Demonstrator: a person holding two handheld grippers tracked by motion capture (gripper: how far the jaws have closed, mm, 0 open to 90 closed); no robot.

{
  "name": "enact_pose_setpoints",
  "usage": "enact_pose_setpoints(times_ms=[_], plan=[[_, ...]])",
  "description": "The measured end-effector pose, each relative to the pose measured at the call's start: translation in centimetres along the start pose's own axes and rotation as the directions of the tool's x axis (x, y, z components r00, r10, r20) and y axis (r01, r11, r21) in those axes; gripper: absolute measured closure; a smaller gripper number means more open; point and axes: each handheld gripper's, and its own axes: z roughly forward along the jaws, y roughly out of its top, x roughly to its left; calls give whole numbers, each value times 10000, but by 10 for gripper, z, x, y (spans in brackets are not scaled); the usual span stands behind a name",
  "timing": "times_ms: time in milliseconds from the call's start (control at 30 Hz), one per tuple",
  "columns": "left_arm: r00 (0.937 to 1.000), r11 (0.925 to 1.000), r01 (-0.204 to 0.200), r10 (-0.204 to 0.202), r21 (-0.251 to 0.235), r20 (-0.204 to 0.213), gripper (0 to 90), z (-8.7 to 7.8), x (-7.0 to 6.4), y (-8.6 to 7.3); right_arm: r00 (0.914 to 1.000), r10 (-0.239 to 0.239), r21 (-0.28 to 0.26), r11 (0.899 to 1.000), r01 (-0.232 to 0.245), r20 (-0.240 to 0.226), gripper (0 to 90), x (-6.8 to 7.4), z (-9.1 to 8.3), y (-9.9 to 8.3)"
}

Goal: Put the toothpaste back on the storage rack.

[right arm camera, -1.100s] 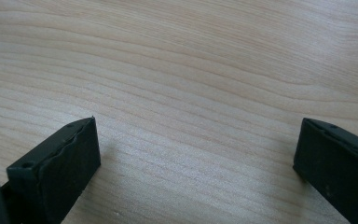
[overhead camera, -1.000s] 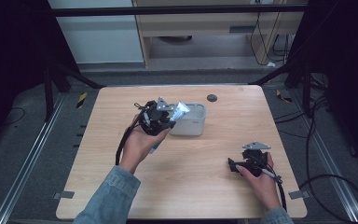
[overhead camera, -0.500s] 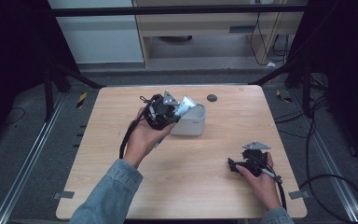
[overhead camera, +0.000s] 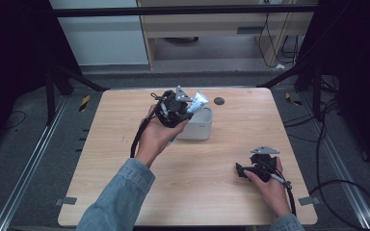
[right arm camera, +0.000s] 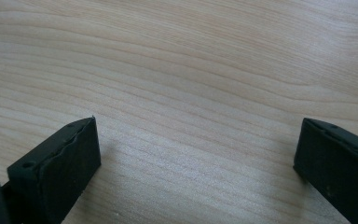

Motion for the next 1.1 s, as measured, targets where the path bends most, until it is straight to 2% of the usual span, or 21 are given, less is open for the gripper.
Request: enact_pose_setpoints(times_ms=[167,300,600,833,1100], plan=[[9997,9996,247,-247,-150,40,783,4,5,2,10000,-6,0,10000,6,11,6,0,0,0],[9997,9997,243,-243,-54,-37,783,9,5,2,10000,-7,-11,10000,7,7,6,0,0,0],[9987,9972,497,-501,-550,-47,783,11,6,5,10000,1,-7,10000,-1,9,6,0,0,0],[9967,9906,814,-817,-1102,23,783,11,11,9,10000,4,-3,10000,-4,9,6,0,0,0],[9942,9853,1071,-1060,-1331,156,783,14,15,14,10000,3,-10,10000,-3,10,6,0,0,0]])
